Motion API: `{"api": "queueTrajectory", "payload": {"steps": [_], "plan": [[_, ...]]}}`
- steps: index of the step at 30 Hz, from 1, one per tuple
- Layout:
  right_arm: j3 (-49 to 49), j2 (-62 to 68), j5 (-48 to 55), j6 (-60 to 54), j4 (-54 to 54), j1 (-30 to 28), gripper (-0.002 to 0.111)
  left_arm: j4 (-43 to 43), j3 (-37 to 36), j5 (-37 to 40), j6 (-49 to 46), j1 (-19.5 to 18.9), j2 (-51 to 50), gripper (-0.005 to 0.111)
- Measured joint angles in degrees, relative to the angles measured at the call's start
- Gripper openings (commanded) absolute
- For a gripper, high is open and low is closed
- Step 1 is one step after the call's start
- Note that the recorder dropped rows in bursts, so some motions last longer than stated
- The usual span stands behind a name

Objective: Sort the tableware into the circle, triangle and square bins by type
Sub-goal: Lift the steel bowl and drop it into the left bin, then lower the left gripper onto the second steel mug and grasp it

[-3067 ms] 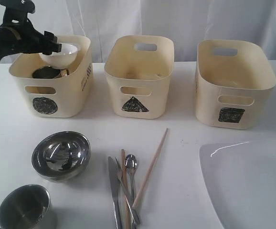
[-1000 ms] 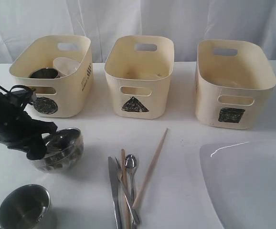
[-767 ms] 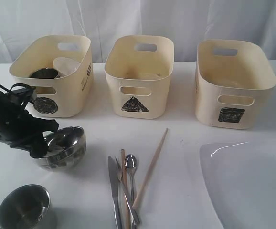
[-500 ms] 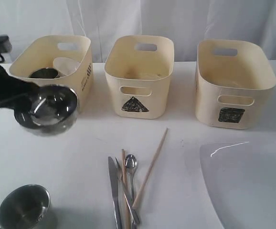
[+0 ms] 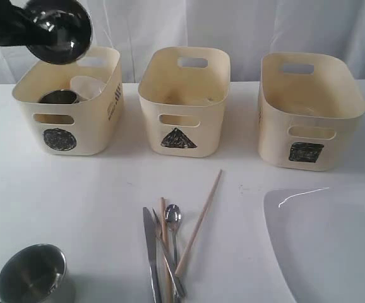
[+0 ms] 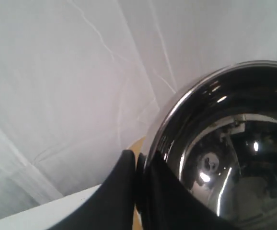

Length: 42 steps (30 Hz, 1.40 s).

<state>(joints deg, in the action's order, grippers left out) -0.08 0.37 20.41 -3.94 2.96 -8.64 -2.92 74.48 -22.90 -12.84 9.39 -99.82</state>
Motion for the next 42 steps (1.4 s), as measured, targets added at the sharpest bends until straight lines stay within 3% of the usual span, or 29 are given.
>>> {"api": "queueTrajectory", "payload": {"steps": [3, 4, 7, 10, 13, 21, 25, 28, 31, 36, 39, 42], "plan": [[0.0, 0.0, 0.0, 0.0, 0.0, 0.0, 0.000, 7.9, 6.0, 0.3, -0.2, 0.0, -9.0, 0.000], [0.0, 0.0, 0.0, 0.0, 0.0, 0.0, 0.000, 9.0, 6.7, 0.6, -0.3, 0.0, -9.8, 0.005], [0.0, 0.0, 0.0, 0.0, 0.0, 0.0, 0.000, 10.9, 7.7, 1.8, -0.3, 0.0, -10.4, 0.026], [0.0, 0.0, 0.0, 0.0, 0.0, 0.0, 0.000, 11.2, 8.0, 2.9, 0.1, 0.0, -10.4, 0.062], [0.0, 0.0, 0.0, 0.0, 0.0, 0.0, 0.000, 11.2, 8.0, 8.1, 3.1, 0.0, -9.2, 0.072], [0.0, 0.0, 0.0, 0.8, 0.0, 0.0, 0.000, 11.2, 8.0, 13.6, 3.8, 0.0, -1.2, 0.071], [0.0, 0.0, 0.0, 0.8, 0.0, 0.0, 0.000, 11.3, 8.0, 22.0, 6.6, 0.0, 5.2, 0.061], [0.0, 0.0, 0.0, 0.8, 0.0, 0.0, 0.000, 10.7, 8.2, 36.9, 10.1, 0.0, 10.3, 0.049], [0.0, 0.0, 0.0, 0.9, 0.0, 0.0, 0.000, 9.3, 8.3, 56.7, 12.8, 0.0, 13.8, 0.036], [0.0, 0.0, 0.0, 0.9, 0.0, 0.0, 0.000, 2.9, 5.1, 86.0, 13.9, 0.0, 14.6, 0.020], [0.0, 0.0, 0.0, 0.9, 0.0, 0.0, 0.000, -1.8, 0.7, 87.4, 12.8, 0.0, 14.7, 0.019], [0.0, 0.0, 0.0, 0.9, 0.0, 0.0, 0.000, -8.2, -4.9, 87.4, 9.6, 0.0, 14.7, 0.028]]}}
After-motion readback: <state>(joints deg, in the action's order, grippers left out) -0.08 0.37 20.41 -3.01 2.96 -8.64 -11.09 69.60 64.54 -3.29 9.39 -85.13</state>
